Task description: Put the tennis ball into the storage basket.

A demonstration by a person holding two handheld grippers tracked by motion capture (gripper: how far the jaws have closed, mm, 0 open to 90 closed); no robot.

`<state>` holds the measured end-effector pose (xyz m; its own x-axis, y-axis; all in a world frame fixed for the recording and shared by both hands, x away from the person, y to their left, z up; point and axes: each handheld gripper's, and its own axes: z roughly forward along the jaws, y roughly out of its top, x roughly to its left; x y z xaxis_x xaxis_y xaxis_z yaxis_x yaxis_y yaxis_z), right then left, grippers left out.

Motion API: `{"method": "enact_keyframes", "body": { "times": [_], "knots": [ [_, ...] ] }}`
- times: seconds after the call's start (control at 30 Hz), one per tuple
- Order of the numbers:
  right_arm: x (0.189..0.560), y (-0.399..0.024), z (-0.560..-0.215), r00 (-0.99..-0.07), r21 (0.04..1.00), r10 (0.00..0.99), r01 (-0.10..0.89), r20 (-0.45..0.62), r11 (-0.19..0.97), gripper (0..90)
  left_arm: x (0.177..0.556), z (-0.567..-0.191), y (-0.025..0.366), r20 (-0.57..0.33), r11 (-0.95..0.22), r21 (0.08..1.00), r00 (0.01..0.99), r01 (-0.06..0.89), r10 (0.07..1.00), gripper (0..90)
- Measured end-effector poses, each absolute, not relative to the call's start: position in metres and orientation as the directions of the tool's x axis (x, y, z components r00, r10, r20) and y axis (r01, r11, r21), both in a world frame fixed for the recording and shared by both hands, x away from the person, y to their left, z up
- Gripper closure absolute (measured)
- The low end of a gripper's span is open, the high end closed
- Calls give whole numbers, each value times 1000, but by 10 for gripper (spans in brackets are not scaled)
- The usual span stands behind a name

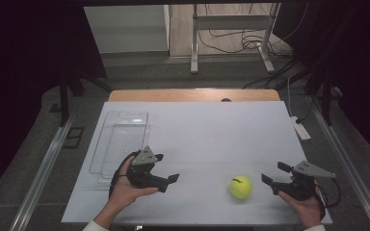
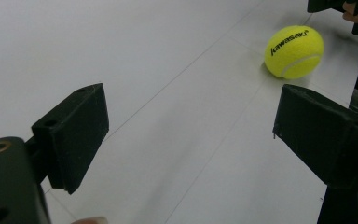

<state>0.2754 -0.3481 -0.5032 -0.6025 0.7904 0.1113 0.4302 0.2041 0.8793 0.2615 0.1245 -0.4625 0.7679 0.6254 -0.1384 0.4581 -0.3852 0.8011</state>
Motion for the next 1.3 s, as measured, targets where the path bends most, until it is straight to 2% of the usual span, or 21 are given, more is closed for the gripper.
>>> {"method": "enact_keyframes", "body": {
  "times": [1.3],
  "knots": [
    [276,-348,-505,-600,877,793,433,108,208,137,272,-461,74,-156,-452,789,848,415,506,108]
  ]
}}
